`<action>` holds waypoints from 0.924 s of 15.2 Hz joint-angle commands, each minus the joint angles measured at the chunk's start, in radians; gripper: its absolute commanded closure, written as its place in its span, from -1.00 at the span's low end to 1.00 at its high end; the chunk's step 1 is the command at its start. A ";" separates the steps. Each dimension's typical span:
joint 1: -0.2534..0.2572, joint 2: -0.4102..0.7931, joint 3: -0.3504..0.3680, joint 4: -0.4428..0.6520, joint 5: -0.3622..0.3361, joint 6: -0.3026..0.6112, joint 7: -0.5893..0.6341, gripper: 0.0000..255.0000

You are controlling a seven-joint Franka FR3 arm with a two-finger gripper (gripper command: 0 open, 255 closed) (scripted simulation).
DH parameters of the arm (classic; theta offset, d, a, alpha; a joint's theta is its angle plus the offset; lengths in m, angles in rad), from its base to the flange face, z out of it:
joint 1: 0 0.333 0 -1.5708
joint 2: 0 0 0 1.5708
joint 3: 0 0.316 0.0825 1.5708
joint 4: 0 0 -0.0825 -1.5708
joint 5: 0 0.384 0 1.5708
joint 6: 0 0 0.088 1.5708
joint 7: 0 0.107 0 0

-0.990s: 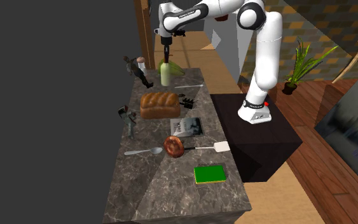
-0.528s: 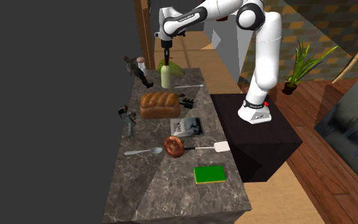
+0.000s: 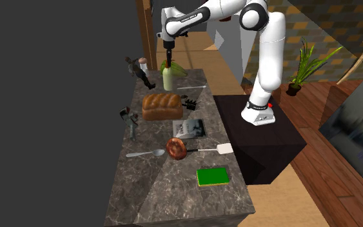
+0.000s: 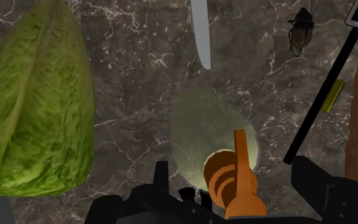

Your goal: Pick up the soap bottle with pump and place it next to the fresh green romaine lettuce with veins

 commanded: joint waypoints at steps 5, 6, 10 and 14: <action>-0.001 -0.025 -0.002 0.067 -0.005 -0.092 0.004 -1.00; -0.002 -0.030 -0.003 0.087 -0.006 -0.116 0.004 -1.00; -0.002 -0.030 -0.003 0.087 -0.006 -0.116 0.004 -1.00; -0.002 -0.030 -0.003 0.087 -0.006 -0.116 0.004 -1.00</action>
